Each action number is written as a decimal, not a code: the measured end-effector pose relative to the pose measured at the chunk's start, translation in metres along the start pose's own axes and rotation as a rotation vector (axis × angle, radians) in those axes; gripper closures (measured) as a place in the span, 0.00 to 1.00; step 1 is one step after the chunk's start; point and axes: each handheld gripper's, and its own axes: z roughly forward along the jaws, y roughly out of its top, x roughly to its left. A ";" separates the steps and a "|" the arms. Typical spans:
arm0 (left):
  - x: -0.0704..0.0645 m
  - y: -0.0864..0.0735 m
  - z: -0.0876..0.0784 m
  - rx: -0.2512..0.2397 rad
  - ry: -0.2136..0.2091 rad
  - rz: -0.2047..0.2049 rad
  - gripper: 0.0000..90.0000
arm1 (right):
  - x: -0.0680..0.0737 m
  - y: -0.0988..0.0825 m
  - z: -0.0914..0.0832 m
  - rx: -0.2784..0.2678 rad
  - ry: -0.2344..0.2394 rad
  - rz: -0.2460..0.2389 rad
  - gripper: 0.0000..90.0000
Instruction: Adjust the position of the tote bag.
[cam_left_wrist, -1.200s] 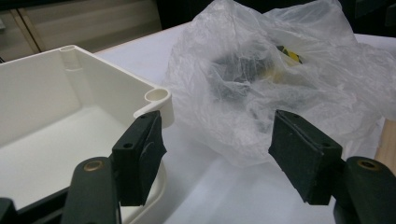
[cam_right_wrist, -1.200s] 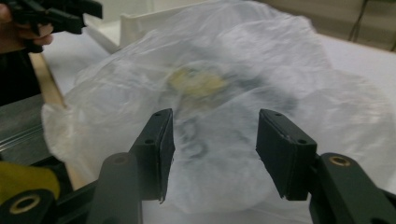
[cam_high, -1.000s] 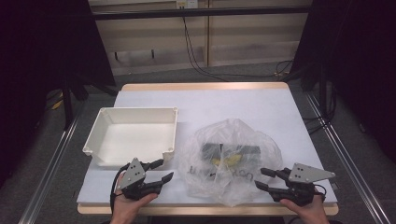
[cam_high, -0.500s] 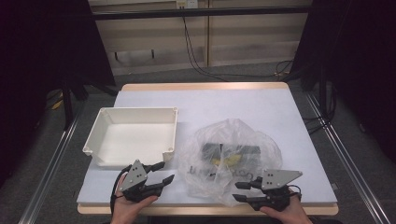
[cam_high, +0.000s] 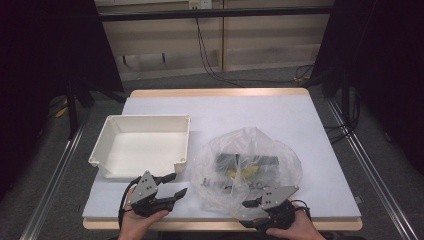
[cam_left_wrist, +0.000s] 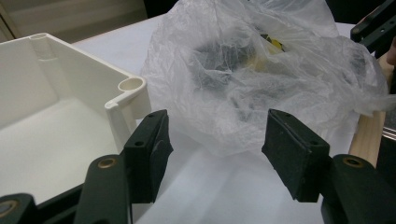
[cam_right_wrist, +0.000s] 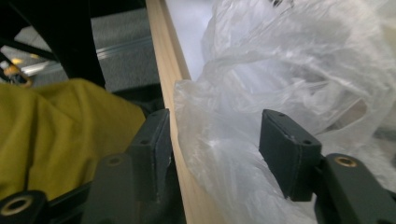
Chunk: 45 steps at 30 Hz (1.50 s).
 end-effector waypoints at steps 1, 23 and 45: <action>0.001 0.000 0.000 0.006 0.000 0.007 0.44 | -0.001 -0.001 0.001 0.005 -0.003 0.000 0.49; -0.002 0.001 0.000 0.030 -0.002 0.007 0.41 | -0.011 -0.007 0.002 0.035 -0.058 0.012 1.00; -0.040 0.032 0.024 0.029 -0.224 0.045 0.65 | -0.027 -0.002 -0.056 -0.207 -0.116 0.096 1.00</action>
